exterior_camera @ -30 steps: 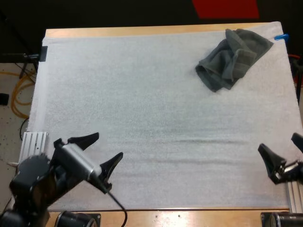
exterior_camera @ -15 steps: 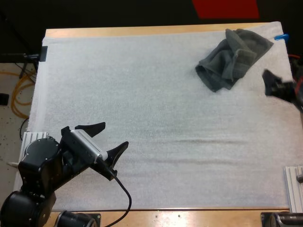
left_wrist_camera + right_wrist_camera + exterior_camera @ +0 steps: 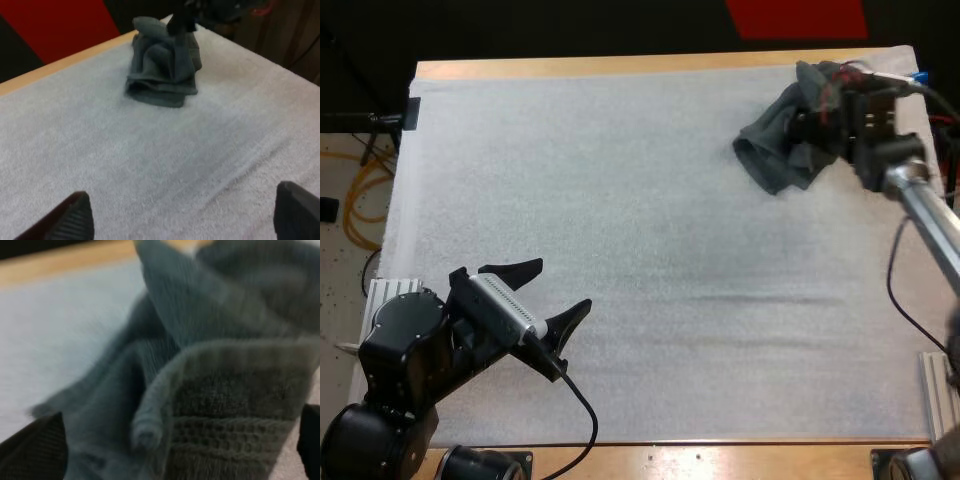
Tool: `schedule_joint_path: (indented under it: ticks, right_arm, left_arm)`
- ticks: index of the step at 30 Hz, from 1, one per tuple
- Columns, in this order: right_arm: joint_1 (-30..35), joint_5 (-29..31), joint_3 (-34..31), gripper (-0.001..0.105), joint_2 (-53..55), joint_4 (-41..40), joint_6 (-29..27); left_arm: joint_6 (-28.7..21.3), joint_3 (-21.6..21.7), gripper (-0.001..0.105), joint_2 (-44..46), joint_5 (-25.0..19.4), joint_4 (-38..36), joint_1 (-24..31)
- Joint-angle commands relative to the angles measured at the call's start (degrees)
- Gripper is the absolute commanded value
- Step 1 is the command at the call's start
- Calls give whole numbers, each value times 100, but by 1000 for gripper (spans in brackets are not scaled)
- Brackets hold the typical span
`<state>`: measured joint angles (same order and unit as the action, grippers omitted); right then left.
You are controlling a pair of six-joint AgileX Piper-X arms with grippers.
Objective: Pick towel from pile fold and stack
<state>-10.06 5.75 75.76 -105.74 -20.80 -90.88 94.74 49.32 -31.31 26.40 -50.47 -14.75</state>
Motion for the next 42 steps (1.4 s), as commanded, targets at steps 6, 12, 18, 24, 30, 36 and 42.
schedule_joint_path:
  ticks: [6,12,18,24,30,36,42]
  right_arm:
    - [-17,374,573,88,-843,-177,291]
    - [-17,604,626,9,-892,-306,265]
    - [-17,606,626,0,-176,-348,100]
    - [-28,606,626,0,1077,-348,-554]
    - [-28,606,626,0,2342,-535,-888]
    - [-28,452,626,0,3200,-1627,-653]
    - [-28,-455,339,0,3507,-3167,-146]
  left_arm:
    - [103,34,72,12,43,75,-39]
    - [102,34,72,12,43,75,-39]
    - [102,34,72,12,43,75,-39]
    - [102,34,72,12,43,75,-39]
    - [102,34,72,12,43,211,-39]
    - [147,34,72,12,43,454,-39]
    - [408,34,72,12,151,332,-39]
